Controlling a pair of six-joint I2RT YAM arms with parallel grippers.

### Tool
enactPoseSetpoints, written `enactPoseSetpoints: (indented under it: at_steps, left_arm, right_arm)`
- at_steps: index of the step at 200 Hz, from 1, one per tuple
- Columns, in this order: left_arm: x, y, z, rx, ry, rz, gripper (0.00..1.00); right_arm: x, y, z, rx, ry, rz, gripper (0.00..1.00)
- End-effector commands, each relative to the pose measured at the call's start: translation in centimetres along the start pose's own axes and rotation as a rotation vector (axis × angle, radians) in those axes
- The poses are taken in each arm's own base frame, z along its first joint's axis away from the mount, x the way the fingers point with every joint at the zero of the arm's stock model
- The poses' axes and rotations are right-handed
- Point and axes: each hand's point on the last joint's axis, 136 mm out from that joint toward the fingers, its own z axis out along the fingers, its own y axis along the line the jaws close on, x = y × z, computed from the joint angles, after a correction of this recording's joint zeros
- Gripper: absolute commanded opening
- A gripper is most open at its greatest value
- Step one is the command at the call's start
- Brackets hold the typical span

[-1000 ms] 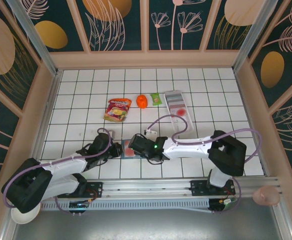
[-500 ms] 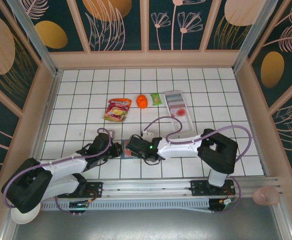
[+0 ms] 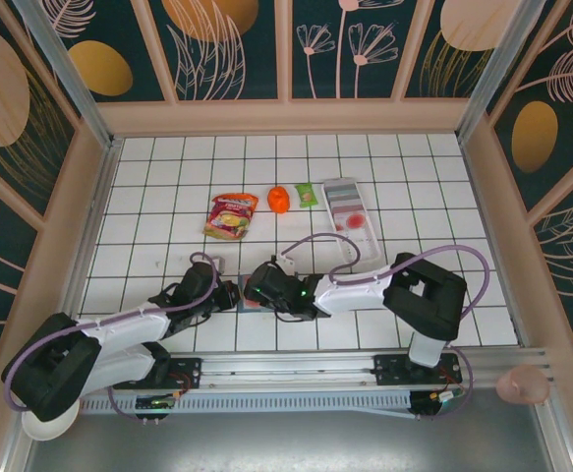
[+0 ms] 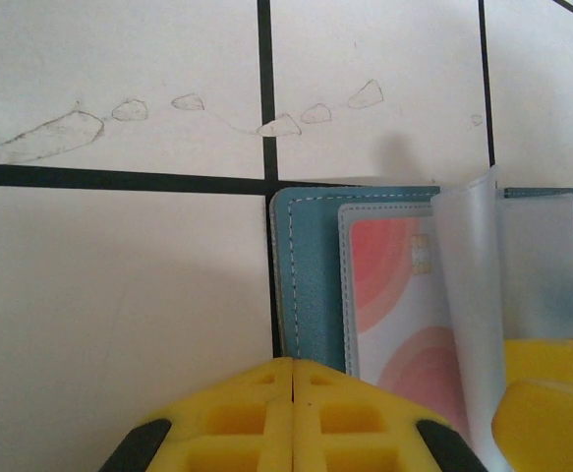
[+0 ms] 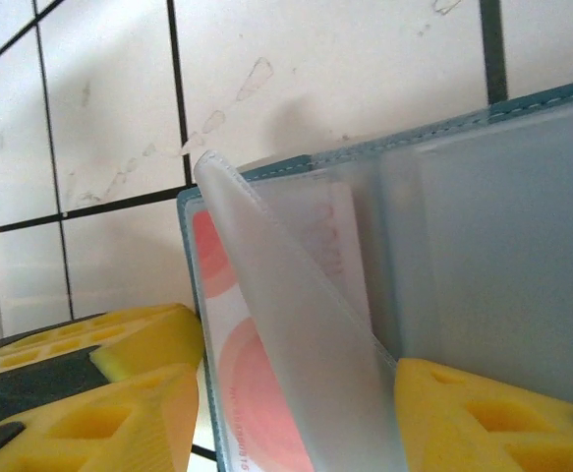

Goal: Put the credit cards into the card holder

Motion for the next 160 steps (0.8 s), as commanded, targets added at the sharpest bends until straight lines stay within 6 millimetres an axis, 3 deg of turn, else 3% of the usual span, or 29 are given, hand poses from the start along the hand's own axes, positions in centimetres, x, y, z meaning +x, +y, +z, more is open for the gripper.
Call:
enactPoseSetpoints:
  at_steps: [1, 36, 90, 122, 160]
  left_arm:
    - [0.8, 1.1, 0.0, -0.038, 0.016, -0.018, 0.08]
    - [0.9, 1.1, 0.1, -0.034, 0.019, -0.02, 0.07]
    - [0.9, 1.3, 0.0, -0.045, 0.017, -0.021, 0.03]
    - [-1.8, 0.9, -1.9, -0.089, -0.093, -0.013, 0.03]
    - [-5.1, -1.5, -4.2, -0.035, -0.223, -0.074, 0.0]
  right_arm:
    - [-0.5, 1.5, -0.3, -0.108, -0.005, 0.09, 0.56]
    - [-0.5, 2.0, -0.3, -0.169, 0.009, 0.169, 0.56]
    - [-0.6, 0.4, 0.0, -0.132, 0.027, 0.331, 0.55]
    - [-0.7, -0.4, 0.2, -0.067, 0.014, 0.32, 0.54]
    - [-0.9, -0.7, 0.0, -0.056, 0.003, 0.314, 0.54]
